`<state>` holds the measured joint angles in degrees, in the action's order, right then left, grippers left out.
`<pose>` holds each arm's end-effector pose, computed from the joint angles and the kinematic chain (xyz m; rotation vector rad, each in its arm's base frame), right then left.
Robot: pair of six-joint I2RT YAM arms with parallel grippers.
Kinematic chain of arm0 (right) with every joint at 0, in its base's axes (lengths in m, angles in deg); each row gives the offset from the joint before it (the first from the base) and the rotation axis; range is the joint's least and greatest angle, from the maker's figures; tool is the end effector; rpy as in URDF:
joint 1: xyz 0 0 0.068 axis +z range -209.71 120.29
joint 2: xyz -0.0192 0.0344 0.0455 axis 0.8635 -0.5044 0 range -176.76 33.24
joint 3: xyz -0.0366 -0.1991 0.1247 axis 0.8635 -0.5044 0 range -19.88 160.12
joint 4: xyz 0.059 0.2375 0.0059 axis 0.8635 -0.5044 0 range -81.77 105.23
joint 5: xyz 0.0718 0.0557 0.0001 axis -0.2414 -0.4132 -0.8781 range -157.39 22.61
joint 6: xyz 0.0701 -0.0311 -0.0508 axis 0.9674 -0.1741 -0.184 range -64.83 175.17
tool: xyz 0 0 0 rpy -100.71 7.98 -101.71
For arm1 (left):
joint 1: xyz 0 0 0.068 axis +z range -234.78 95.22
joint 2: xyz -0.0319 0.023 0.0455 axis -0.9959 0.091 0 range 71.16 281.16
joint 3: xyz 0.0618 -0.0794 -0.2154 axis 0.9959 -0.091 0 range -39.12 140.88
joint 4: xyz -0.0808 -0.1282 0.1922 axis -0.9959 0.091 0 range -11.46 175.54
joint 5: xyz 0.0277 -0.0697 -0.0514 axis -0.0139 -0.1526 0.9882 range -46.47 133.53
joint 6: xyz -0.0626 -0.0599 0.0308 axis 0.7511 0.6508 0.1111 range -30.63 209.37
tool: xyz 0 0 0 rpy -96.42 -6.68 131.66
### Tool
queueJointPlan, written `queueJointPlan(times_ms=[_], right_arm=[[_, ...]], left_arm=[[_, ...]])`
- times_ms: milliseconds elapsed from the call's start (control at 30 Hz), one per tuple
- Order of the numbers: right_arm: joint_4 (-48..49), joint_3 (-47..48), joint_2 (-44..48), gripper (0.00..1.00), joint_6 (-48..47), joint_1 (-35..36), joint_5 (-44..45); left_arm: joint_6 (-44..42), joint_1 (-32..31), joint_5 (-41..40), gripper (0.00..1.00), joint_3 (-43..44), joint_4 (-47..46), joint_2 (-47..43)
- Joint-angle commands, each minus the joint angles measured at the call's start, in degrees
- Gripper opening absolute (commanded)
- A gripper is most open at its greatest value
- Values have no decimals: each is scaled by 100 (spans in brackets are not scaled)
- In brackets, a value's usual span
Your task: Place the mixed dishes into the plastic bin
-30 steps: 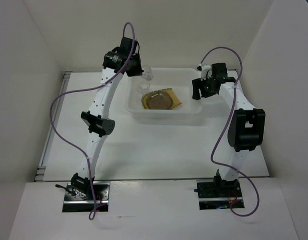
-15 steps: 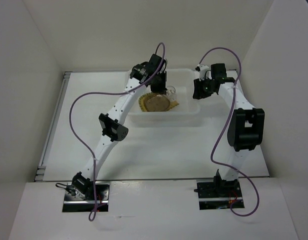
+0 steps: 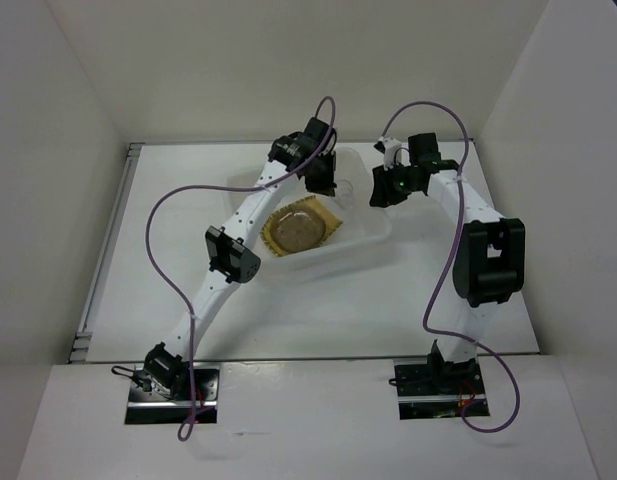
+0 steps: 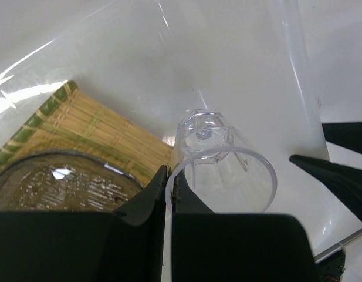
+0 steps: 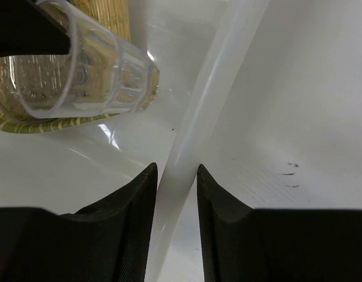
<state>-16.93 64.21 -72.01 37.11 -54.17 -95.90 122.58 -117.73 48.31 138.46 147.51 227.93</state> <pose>0.3951 0.0780 0.1895 -0.6910 2.3155 0.5211 0.4363 -0.2910 0.2237 0.0344 2.5054 -0.6103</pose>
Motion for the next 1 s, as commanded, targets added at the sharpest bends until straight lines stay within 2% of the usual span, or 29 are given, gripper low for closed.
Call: queueJointPlan(times_ms=[0, 167, 233, 367, 467, 500, 533, 633, 667, 800, 967], right_arm=[[-581, -262, 83, 17, 13, 158, -172], [-852, -262, 268, 17, 84, 272, -172], [-905, -262, 330, 20, 31, 272, -120], [-967, -262, 383, 36, -83, 325, -67], [-1020, -262, 435, 43, -83, 325, -67], [-1020, -262, 435, 45, -83, 325, -67], [-1020, -262, 488, 47, -83, 325, -67], [-1020, -209, 550, 53, -22, 325, -128], [-1020, -122, 619, 55, -22, 325, -128], [-1073, 150, 734, 61, 31, 325, 91], [-1126, 554, 918, 61, -22, 325, 425]], left_arm=[[132, -27, -143, 3, 207, -41, 160], [203, -80, -249, 3, 207, -41, 372], [203, -132, -485, 7, 207, -41, 424], [133, -255, -812, 21, 207, 73, 425], [133, -256, -917, 29, 154, 134, 425], [81, -256, -1004, 34, 154, 134, 425], [80, -256, -1109, 46, 215, 204, 372], [80, -309, -1250, 57, 216, 205, 197], [80, -309, -1434, 65, 216, 205, 127], [80, -239, -1874, 71, 216, 336, -417], [80, -36, -2401, 76, 216, 450, -1366]])
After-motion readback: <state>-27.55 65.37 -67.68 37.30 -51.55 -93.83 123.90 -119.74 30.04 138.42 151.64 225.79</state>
